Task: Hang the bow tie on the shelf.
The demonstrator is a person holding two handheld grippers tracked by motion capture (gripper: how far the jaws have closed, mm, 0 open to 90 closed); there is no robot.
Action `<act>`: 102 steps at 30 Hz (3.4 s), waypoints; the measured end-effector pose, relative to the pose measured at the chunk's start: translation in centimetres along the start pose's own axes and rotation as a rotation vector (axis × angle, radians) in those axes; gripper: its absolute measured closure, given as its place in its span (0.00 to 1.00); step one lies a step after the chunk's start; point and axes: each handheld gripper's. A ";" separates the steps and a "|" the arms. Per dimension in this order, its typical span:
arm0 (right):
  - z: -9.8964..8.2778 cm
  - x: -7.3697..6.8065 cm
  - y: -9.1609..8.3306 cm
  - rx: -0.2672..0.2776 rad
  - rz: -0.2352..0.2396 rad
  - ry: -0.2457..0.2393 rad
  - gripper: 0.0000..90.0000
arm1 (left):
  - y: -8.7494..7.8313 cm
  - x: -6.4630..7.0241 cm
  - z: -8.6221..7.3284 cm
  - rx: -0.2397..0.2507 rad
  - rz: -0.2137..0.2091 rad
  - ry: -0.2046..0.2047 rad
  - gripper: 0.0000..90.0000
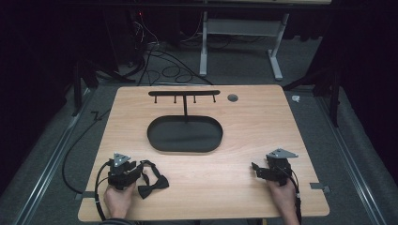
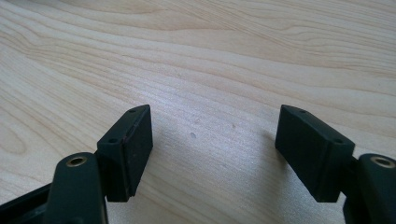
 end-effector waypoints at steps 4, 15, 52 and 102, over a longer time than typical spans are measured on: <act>0.0 0.0 0.0 0.000 0.000 0.000 0.32 | 0.4 0.4 0.0 -0.014 0.000 0.020 0.78; 0.0 0.0 0.0 0.000 0.000 0.000 0.32 | 0.8 1.3 0.2 -0.035 0.018 0.101 0.95; 0.0 0.0 0.0 0.000 0.000 0.000 0.32 | -3.7 3.7 5.6 0.127 -0.097 0.153 0.96; 0.0 0.0 0.0 0.000 0.001 0.000 0.32 | -5.1 3.8 13.9 0.251 -0.131 0.162 0.97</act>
Point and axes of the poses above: each handheld gripper's, and its own axes: y roughly forward along the jaws, z roughly out of its top, x roughly to its right, and after that the axes turned 14 degrees about z, right-handed
